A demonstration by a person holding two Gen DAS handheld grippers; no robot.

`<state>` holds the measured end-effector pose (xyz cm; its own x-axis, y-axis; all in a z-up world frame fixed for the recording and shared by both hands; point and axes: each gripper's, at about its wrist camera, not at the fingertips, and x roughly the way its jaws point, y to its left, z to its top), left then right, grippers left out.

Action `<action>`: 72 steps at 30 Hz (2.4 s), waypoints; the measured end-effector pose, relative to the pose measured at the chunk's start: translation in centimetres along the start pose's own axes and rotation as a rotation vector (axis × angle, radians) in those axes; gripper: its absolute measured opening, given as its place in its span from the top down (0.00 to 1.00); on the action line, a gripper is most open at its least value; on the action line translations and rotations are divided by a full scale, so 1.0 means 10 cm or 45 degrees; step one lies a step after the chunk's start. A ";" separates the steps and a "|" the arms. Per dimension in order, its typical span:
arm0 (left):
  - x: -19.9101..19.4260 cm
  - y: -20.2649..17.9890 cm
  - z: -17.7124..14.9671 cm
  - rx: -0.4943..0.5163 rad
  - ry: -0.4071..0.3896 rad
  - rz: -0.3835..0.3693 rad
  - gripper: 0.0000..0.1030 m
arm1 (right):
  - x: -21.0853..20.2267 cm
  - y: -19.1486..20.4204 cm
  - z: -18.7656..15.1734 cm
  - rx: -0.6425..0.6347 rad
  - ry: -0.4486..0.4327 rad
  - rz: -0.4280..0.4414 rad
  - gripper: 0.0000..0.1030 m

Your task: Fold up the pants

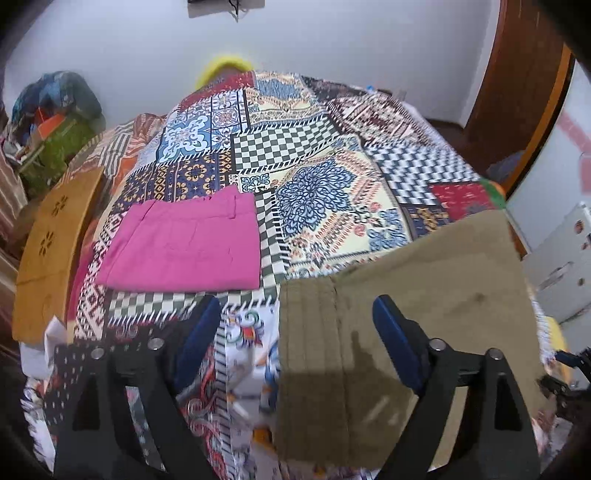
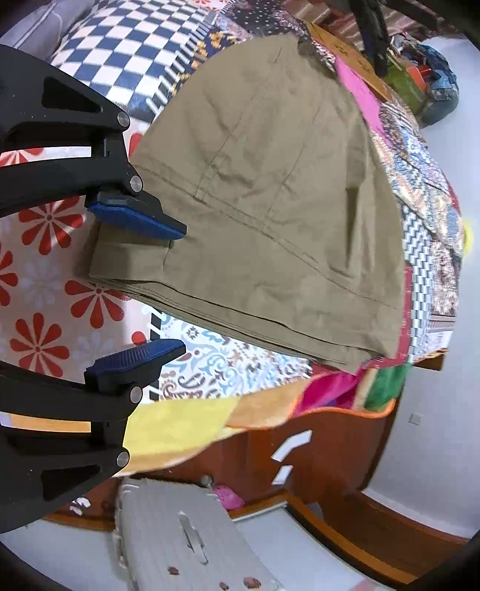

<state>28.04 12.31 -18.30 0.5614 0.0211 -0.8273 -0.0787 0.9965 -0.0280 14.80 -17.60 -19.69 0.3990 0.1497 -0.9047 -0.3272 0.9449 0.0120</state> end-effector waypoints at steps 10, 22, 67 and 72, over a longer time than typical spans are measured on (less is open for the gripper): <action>-0.46 0.01 -0.56 -0.103 0.010 -0.175 0.12 | -0.41 0.09 0.12 0.021 -0.167 -0.013 0.48; -0.11 0.03 -1.21 -0.375 0.256 -0.411 0.12 | -0.34 0.31 0.21 -0.007 -0.199 0.022 0.48; 0.35 -0.11 -0.80 -0.518 0.093 -0.330 0.66 | 0.24 0.47 0.17 -0.036 -0.014 0.114 0.48; 0.10 -0.13 -0.95 -0.449 0.038 -0.246 0.67 | 0.22 0.50 0.19 -0.063 -0.005 0.103 0.48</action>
<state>20.88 10.29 -24.47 0.5700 -0.1712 -0.8036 -0.2546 0.8931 -0.3709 15.64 -12.03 -20.77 0.3728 0.2261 -0.8999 -0.4003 0.9142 0.0639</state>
